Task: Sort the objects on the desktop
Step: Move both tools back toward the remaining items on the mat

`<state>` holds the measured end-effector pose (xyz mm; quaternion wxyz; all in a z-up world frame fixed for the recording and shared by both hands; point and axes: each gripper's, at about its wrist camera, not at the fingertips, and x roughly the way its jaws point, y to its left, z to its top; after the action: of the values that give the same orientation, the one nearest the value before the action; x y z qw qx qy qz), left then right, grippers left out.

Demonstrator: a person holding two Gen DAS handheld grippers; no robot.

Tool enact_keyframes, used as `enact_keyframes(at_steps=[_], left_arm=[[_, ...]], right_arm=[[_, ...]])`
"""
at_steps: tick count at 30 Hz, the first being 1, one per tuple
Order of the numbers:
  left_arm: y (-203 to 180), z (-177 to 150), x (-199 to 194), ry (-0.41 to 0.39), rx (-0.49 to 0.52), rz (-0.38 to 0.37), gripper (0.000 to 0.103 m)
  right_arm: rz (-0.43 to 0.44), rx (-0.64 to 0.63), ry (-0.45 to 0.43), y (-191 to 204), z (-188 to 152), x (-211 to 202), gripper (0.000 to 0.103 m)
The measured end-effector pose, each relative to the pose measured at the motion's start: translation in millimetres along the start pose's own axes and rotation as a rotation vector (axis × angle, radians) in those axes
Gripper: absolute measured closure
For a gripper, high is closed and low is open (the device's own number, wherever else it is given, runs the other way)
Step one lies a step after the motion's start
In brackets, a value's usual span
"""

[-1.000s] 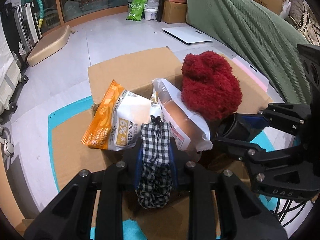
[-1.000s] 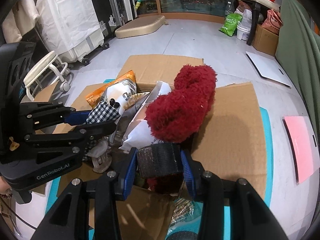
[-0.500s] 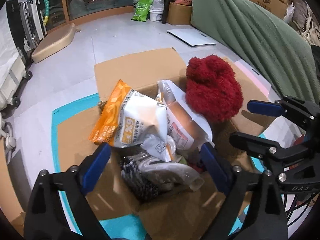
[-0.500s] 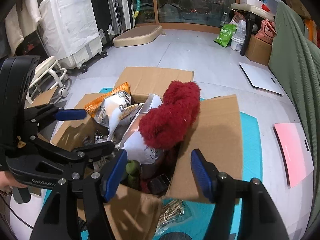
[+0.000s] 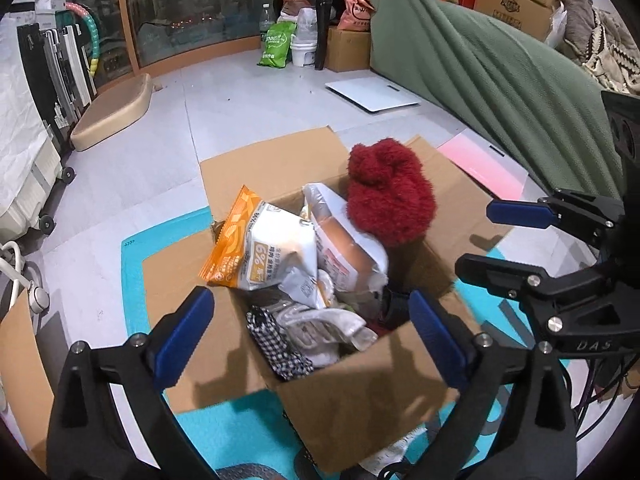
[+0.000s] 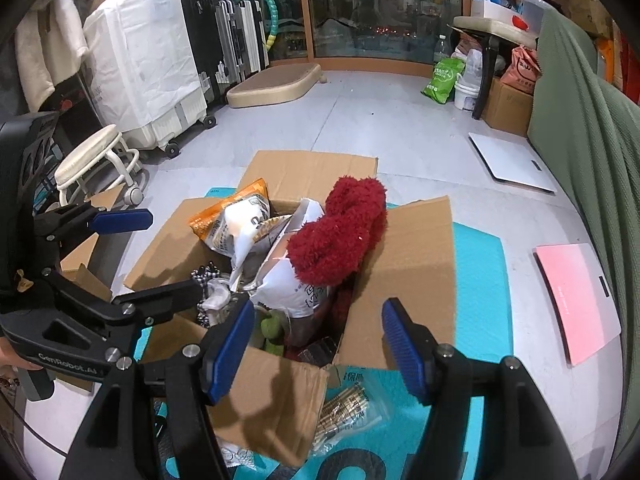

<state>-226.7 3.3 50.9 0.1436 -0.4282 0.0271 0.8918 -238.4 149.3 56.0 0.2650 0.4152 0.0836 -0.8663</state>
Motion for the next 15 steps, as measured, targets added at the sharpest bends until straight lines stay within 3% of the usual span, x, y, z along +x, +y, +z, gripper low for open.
enact_keyframes(at_steps=[15], left_arm=[[-3, -42, -52, -0.005, -0.034, -0.037, 0.000]], right_arm=[[0.020, 0.004, -0.005, 17, -32, -46, 0.036]])
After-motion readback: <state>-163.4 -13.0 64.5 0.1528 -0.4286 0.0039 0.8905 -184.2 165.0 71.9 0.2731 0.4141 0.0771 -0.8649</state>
